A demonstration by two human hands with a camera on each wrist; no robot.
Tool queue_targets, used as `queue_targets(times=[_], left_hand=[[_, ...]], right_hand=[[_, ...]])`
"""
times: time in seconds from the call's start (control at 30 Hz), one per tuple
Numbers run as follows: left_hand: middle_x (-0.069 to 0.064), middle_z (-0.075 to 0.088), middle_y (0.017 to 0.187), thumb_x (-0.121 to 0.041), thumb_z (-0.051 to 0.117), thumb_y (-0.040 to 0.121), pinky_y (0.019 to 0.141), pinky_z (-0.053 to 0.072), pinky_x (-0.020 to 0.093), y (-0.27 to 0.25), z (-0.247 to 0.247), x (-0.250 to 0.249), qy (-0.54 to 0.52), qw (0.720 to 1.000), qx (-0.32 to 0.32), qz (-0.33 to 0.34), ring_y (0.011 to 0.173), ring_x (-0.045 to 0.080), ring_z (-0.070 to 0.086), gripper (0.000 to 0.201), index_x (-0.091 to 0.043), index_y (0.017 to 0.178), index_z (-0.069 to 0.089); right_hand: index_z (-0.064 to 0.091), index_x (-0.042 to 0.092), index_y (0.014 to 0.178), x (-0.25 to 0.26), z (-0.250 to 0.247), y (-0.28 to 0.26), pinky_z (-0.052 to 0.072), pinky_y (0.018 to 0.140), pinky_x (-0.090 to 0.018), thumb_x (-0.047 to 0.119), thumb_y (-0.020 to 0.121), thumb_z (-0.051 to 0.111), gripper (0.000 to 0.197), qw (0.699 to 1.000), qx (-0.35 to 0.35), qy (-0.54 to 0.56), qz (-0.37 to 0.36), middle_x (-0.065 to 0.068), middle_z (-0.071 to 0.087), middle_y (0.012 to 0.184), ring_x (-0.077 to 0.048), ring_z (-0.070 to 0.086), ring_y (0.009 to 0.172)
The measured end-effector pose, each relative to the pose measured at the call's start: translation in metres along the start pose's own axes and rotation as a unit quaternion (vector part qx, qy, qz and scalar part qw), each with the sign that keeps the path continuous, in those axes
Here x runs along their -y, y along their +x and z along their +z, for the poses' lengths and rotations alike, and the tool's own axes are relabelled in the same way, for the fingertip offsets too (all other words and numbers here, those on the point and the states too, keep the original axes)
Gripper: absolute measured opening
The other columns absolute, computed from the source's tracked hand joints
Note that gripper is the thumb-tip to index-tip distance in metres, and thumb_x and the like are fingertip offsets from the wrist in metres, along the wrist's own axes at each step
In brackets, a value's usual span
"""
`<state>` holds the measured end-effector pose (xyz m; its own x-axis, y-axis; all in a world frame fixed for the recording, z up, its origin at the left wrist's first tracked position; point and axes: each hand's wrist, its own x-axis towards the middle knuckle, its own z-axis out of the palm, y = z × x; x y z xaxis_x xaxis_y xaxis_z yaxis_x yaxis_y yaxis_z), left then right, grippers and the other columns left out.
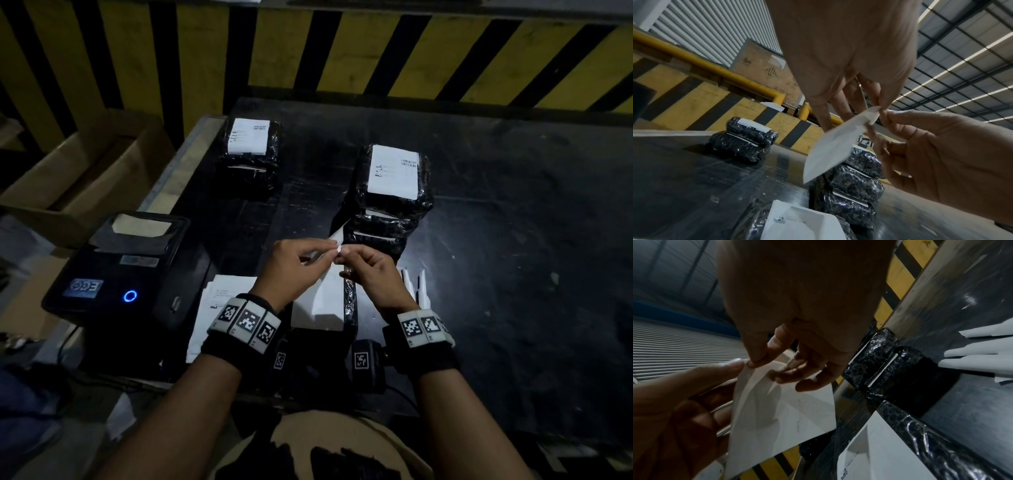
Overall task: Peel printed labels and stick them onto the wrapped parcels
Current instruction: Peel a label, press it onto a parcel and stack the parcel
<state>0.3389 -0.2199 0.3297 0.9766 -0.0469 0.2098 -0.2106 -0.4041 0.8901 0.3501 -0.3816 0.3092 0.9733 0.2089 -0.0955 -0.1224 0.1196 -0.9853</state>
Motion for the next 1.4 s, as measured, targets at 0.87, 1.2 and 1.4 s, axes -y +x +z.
queue_targets(times=[0.87,1.2,1.4], left_hand=[[0.0,0.071,0.074,-0.01,0.063,0.088,0.071,0.057,0.021,0.009,-0.009,-0.012,-0.045,0.992,-0.068,-0.094,0.07,0.007,0.068,0.014,-0.015,0.077,0.07],[-0.001,0.074,0.083,-0.016,0.065,0.088,0.082,0.058,0.04,0.005,-0.008,-0.011,-0.06,0.991,-0.04,-0.117,0.081,0.014,0.071,0.009,-0.015,0.084,0.073],[0.004,0.073,0.085,-0.021,0.063,0.089,0.081,0.058,0.047,0.009,-0.013,-0.011,-0.064,0.989,-0.031,-0.128,0.083,0.02,0.071,0.009,-0.018,0.083,0.069]], right_hand=[[0.064,0.012,0.086,-0.012,0.005,0.013,0.048,0.066,-0.023,0.015,0.098,0.052,0.017,0.998,-0.041,-0.051,0.0,-0.003,0.066,0.082,-0.005,0.06,0.066],[0.07,0.015,0.098,0.007,0.015,0.002,0.056,0.072,-0.026,0.025,0.098,0.054,0.019,0.999,-0.043,0.016,0.016,0.0,0.071,0.081,-0.013,0.07,0.081],[0.065,0.0,0.097,-0.004,0.006,0.006,0.057,0.064,-0.025,0.013,0.095,0.058,0.015,0.992,-0.125,0.006,0.0,-0.008,0.068,0.075,-0.01,0.067,0.066]])
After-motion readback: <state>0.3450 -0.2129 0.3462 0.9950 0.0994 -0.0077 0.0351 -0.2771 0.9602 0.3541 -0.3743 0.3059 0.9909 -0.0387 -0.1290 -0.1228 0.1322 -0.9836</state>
